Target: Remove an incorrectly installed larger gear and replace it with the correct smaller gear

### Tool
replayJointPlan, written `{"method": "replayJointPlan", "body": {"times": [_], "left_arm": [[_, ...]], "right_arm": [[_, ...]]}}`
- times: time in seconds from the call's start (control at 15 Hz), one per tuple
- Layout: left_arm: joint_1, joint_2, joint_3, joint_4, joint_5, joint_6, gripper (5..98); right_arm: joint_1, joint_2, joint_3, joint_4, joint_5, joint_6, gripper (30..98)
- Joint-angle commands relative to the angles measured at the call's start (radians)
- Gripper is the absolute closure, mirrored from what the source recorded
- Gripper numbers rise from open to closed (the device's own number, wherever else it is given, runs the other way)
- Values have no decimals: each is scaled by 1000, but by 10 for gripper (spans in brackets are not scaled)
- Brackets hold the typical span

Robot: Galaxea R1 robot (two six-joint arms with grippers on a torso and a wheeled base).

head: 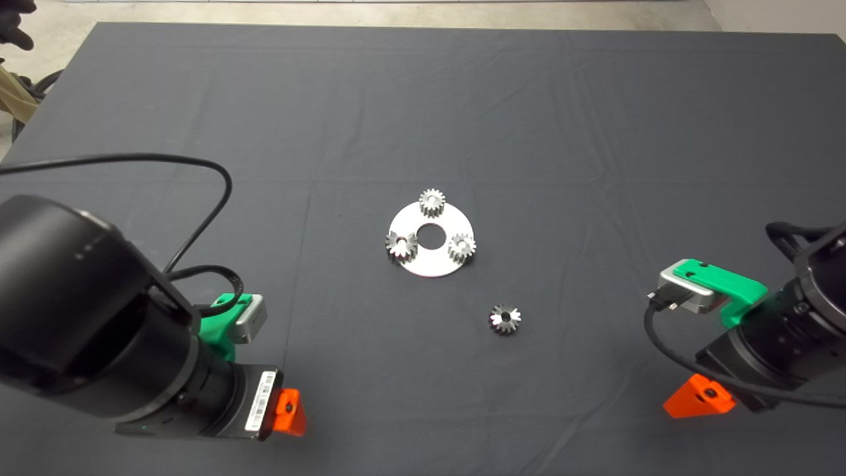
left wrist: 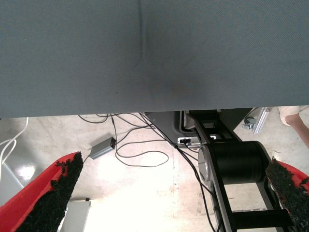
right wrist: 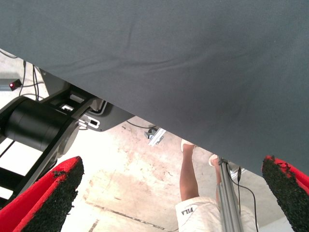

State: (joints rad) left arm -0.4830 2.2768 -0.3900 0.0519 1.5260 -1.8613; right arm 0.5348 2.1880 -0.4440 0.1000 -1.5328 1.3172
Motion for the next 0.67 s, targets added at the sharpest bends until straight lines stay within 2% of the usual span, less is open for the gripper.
{"method": "replayJointPlan", "body": {"times": [0.0, 0.6], "left_arm": [[-19, -7, 14, -17, 49, 1, 53], [-19, -3, 18, -17, 49, 7, 53]], "right_arm": [[22, 14, 7, 38, -76, -1, 309], [22, 19, 10, 38, -76, -3, 309]]}}
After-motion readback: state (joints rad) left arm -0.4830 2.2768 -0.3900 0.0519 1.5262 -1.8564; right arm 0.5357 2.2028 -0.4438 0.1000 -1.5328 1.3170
